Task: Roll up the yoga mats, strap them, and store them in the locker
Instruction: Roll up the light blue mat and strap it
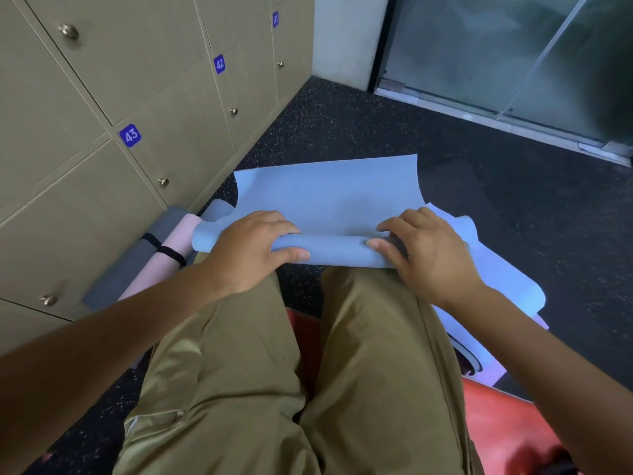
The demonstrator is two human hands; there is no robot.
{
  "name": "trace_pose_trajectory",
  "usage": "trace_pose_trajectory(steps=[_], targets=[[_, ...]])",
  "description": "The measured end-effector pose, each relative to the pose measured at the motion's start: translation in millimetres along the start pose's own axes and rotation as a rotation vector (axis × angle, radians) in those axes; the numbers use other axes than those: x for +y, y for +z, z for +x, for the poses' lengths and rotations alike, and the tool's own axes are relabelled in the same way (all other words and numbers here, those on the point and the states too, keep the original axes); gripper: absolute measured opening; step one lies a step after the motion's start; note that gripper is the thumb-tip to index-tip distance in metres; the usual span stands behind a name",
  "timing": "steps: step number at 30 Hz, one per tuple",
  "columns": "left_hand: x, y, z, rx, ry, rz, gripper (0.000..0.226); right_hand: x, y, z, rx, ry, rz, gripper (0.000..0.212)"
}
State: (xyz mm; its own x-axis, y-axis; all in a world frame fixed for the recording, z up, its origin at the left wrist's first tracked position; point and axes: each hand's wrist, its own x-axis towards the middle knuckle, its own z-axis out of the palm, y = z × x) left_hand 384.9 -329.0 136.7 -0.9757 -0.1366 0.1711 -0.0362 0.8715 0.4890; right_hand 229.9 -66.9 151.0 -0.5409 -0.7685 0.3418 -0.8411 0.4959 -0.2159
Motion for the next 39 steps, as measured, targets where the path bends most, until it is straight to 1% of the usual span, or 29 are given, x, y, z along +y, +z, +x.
trace_pose_trajectory(steps=[1,3,7,8,10,11,14,16,17,19,20,22,23,25,27,29,33,35,36,37,39], targets=[[-2,-2,5,-0.045,-0.030,-0.031,0.063,-3,3,-3,0.043,-0.013,-0.052,0.051],[-1,-7,13,-0.124,-0.085,-0.069,0.060,-7,9,-9,0.070,-0.019,-0.112,0.047],[-2,-15,30,-0.248,-0.140,-0.060,0.035,-1,16,-9,0.059,0.033,-0.036,0.048],[-2,-16,33,-0.264,-0.143,-0.047,0.032,0,16,-6,0.043,0.045,-0.017,0.050],[-3,-15,36,-0.235,-0.134,-0.038,0.036,1,15,2,-0.009,0.070,0.000,0.055],[-5,-13,35,-0.182,-0.105,-0.030,0.039,2,14,6,-0.044,0.089,0.006,0.058],[-10,1,24,0.072,0.054,0.084,0.046,3,11,17,-0.136,0.137,0.045,0.061],[-14,11,14,0.176,0.112,0.229,0.056,3,9,23,-0.193,0.150,0.061,0.059],[-15,15,10,0.180,0.130,0.310,0.063,3,8,25,-0.223,0.158,0.073,0.057],[-18,21,8,0.120,0.144,0.452,0.081,5,6,30,-0.271,0.173,0.096,0.053],[-19,22,10,0.081,0.141,0.502,0.088,6,6,33,-0.285,0.170,0.092,0.054],[-20,20,19,0.015,0.120,0.570,0.095,7,10,38,-0.253,0.120,0.023,0.066],[-19,19,24,-0.002,0.115,0.589,0.095,9,13,38,-0.202,0.090,-0.022,0.070],[-16,17,34,-0.027,0.112,0.591,0.088,11,20,37,-0.087,0.058,-0.090,0.068],[-14,16,42,-0.074,0.084,0.562,0.077,12,24,33,-0.031,0.043,-0.152,0.064],[-14,13,48,-0.158,0.039,0.503,0.070,11,27,26,-0.036,0.027,-0.228,0.063],[-15,3,57,-0.281,-0.003,0.359,0.060,19,32,23,-0.064,0.006,-0.275,0.071],[-18,1,61,-0.289,0.004,0.314,0.059,24,33,28,-0.082,-0.002,-0.247,0.074],[-21,2,61,-0.265,0.035,0.308,0.060,25,33,32,-0.089,0.003,-0.229,0.074],[-25,5,61,-0.204,0.095,0.327,0.062,27,33,35,-0.097,0.018,-0.210,0.074],[-36,12,57,-0.058,0.221,0.444,0.069,27,31,40,-0.127,0.071,-0.175,0.077]])
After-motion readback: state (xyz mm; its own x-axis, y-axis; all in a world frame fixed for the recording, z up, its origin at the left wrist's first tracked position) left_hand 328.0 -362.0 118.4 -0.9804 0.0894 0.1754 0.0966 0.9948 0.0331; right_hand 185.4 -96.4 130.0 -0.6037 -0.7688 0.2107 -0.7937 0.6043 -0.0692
